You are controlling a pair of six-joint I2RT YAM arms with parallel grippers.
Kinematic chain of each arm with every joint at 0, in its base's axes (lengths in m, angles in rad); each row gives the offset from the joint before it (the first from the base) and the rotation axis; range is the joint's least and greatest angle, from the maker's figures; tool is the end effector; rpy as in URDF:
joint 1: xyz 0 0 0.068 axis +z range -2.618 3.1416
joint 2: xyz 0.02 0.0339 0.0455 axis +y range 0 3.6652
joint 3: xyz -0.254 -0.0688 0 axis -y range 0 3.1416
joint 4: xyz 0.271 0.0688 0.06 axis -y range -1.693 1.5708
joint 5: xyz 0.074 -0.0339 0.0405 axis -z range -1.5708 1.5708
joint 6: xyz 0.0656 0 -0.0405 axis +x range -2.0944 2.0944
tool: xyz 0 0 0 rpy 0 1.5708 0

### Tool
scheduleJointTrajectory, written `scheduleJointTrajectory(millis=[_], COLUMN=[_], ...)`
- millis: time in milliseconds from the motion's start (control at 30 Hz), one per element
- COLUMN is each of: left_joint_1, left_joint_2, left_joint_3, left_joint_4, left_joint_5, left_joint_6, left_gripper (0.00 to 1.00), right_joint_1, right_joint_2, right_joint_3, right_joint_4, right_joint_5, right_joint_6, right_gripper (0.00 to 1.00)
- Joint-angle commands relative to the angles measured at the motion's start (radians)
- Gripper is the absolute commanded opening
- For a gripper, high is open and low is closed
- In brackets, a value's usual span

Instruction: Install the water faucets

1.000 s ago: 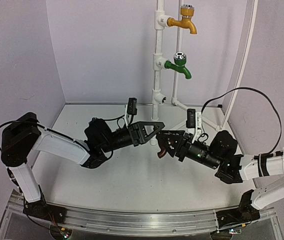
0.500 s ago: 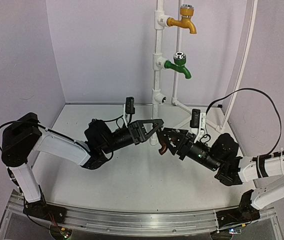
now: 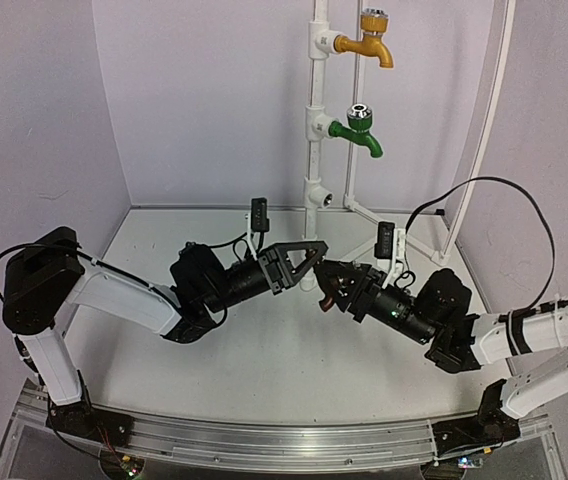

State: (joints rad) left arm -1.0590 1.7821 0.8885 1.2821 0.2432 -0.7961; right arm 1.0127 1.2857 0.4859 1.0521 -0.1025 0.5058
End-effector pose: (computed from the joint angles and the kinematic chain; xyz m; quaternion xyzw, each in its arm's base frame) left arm 0.1906 -0.3715 0.2404 0.1724 0.5352 -0.7000 0.4402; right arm 0.1613 0.2710 0.2395 -0.1926 0.5820 0.5662 0.5510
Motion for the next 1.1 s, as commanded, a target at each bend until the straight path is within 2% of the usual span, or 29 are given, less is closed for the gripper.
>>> scheduleJointTrajectory(millis=[0,67,133,433,533,633,700,733,800,867,933,1000,1067], left_joint_1=[-0.014,-0.014,-0.015,-0.015,-0.015,-0.015,-0.015,-0.014,-0.012,-0.005,0.007,0.011,0.015], left_joint_2=[-0.019,-0.02,-0.024,-0.043,-0.049,-0.05,-0.052,-0.062,-0.092,-0.152,-0.218,-0.277,-0.328], left_joint_3=[0.006,0.006,0.0,-0.023,-0.03,-0.026,-0.03,-0.039,-0.079,-0.131,-0.144,-0.132,-0.088], left_joint_4=[0.197,0.201,0.204,0.219,0.232,0.236,0.237,0.235,0.227,0.15,-0.007,-0.183,-0.414], left_joint_5=[-0.018,-0.017,-0.025,-0.069,-0.082,-0.075,-0.077,-0.08,-0.106,-0.137,-0.124,-0.105,-0.095], left_joint_6=[0.029,0.033,0.04,0.042,0.036,0.032,0.025,0.022,0.013,-0.009,-0.033,-0.027,-0.027], left_gripper=[0.0,0.0,0.0,0.0,0.0,0.0,0.0,0.02,0.18,0.54,0.74,0.88,0.94], right_joint_1=[0.001,0.002,0.002,0.004,0.003,0.004,0.004,0.004,0.002,0.0,-0.001,-0.004,-0.007], right_joint_2=[0.018,0.021,0.02,0.036,0.048,0.066,0.068,0.058,0.031,-0.019,-0.06,-0.09,-0.114], right_joint_3=[0.025,0.023,0.015,0.011,0.005,0.016,0.028,0.028,0.017,0.034,0.078,0.117,0.166], right_joint_4=[0.044,0.049,0.05,0.065,0.065,0.067,0.069,0.069,0.061,-0.036,-0.191,-0.326,-0.471], right_joint_5=[0.025,0.022,0.033,-0.001,-0.004,-0.028,-0.048,-0.045,-0.041,-0.059,-0.096,-0.138,-0.161], right_joint_6=[0.025,0.026,0.03,0.002,-0.005,-0.005,-0.024,-0.036,-0.076,-0.174,-0.274,-0.364,-0.45], right_gripper=[0.42,0.51,0.55,0.53,0.49,0.4,0.04,0.0,0.0,0.0,0.0,0.0,0.0])
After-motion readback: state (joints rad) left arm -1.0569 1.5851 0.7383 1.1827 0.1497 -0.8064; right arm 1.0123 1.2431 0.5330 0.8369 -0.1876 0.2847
